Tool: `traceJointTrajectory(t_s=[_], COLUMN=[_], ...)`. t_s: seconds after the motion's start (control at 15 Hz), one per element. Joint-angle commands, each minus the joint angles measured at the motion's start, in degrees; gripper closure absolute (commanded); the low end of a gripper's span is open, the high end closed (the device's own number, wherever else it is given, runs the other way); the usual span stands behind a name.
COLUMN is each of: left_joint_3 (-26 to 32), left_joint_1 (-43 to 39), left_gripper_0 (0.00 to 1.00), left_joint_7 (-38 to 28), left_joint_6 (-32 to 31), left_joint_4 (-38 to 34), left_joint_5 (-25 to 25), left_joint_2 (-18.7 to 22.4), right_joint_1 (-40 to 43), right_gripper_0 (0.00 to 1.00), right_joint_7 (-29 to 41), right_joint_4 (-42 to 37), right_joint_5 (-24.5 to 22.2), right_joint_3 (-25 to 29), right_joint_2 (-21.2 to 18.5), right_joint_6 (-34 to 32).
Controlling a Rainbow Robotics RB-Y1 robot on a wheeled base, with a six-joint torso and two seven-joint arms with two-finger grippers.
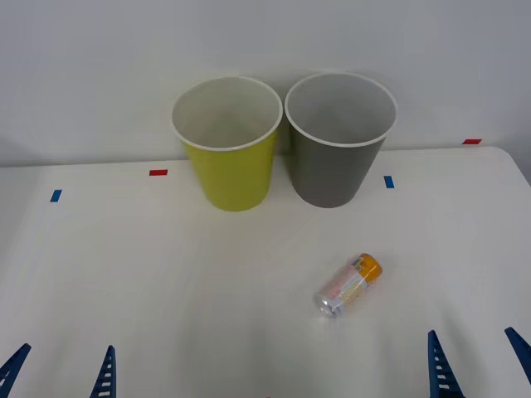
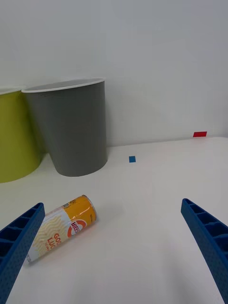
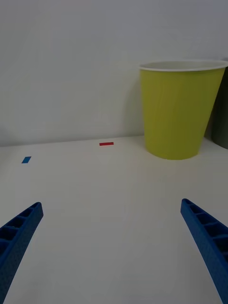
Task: Put cans in the gray bin and PET bottles in the light green bin.
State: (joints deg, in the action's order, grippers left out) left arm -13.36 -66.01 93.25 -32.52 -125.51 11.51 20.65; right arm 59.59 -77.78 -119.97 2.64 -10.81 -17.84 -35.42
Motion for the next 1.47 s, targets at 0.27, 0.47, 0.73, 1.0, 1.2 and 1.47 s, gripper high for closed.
traceJointTrajectory(t_s=[0.27, 0.47, 0.73, 1.0, 1.2, 1.47], left_joint_3=[0.0, 0.0, 0.0, 0.0, 0.0, 0.0], left_joint_1=[0.0, 0.0, 0.0, 0.0, 0.0, 0.0], left_gripper_0=[0.0, 0.0, 0.0, 0.0, 0.0, 0.0], left_joint_7=[0.0, 0.0, 0.0, 0.0, 0.0, 0.0], left_joint_6=[0.0, 0.0, 0.0, 0.0, 0.0, 0.0], left_joint_4=[0.0, 0.0, 0.0, 0.0, 0.0, 0.0], left_joint_5=[0.0, 0.0, 0.0, 0.0, 0.0, 0.0], left_joint_2=[0.0, 0.0, 0.0, 0.0, 0.0, 0.0], right_joint_1=[0.0, 0.0, 0.0, 0.0, 0.0, 0.0], right_gripper_0=[0.0, 0.0, 0.0, 0.0, 0.0, 0.0], right_joint_7=[0.0, 0.0, 0.0, 0.0, 0.0, 0.0], right_joint_4=[0.0, 0.0, 0.0, 0.0, 0.0, 0.0], right_joint_5=[0.0, 0.0, 0.0, 0.0, 0.0, 0.0], right_joint_3=[0.0, 0.0, 0.0, 0.0, 0.0, 0.0], right_joint_2=[0.0, 0.0, 0.0, 0.0, 0.0, 0.0], right_joint_6=[0.0, 0.0, 0.0, 0.0, 0.0, 0.0])
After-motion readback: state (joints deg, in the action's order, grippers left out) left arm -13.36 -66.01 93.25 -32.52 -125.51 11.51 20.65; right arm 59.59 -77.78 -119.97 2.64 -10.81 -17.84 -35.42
